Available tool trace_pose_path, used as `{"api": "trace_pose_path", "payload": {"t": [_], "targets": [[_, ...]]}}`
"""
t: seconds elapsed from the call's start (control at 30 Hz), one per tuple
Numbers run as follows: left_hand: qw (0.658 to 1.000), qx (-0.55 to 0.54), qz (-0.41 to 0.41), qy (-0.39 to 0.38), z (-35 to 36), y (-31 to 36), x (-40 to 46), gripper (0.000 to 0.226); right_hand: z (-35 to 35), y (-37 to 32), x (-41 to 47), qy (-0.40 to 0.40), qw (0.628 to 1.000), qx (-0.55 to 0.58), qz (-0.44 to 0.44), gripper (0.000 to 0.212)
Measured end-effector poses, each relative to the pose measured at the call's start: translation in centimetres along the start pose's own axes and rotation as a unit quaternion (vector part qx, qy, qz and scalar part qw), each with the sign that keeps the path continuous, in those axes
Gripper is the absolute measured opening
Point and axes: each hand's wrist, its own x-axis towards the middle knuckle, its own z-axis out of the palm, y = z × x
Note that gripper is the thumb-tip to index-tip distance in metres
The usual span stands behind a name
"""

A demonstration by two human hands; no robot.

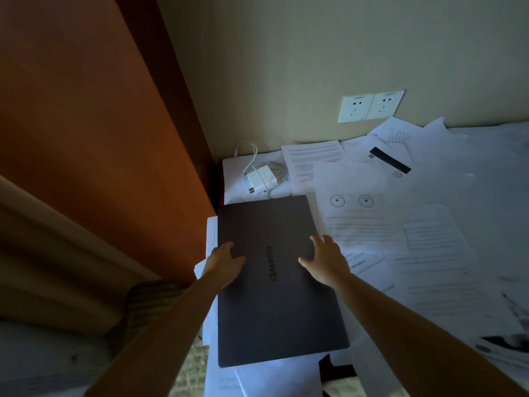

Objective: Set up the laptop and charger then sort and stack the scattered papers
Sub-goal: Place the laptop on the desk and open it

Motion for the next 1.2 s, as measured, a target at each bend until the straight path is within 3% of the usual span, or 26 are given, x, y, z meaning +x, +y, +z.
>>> {"api": "trace_pose_path", "payload": {"t": [0.27,0.5,0.7,0.83,0.93,1.03,1.2], "targets": [[0.994,-0.005,-0.079,0.073,1.0,-0.9,0.0,0.051,1.6,0.1,-0.9,0.010,0.996,0.061,0.068,0.086],[0.980,-0.120,-0.148,0.053,1.6,-2.6,1.6,0.049,2.6,0.1,0.4,0.024,0.983,0.113,0.142,0.088],[0.943,-0.269,-0.198,0.015,1.5,-1.5,1.5,0.054,2.7,-0.1,1.5,-0.002,0.971,0.146,0.189,0.105],[0.937,-0.266,-0.223,0.033,1.7,-1.4,1.1,0.061,2.8,0.5,1.2,0.000,0.963,0.188,0.192,0.118],[0.948,-0.241,-0.203,0.048,1.7,-1.2,0.5,0.066,2.5,0.5,0.1,0.012,0.961,0.195,0.195,0.115],[0.953,-0.243,-0.176,0.041,1.2,-0.9,0.0,0.056,1.9,0.5,-0.9,0.033,0.963,0.200,0.176,0.107],[0.958,-0.236,-0.156,0.050,0.0,0.1,-1.2,0.053,1.0,0.2,-2.5,0.050,0.962,0.214,0.160,0.114]]}}
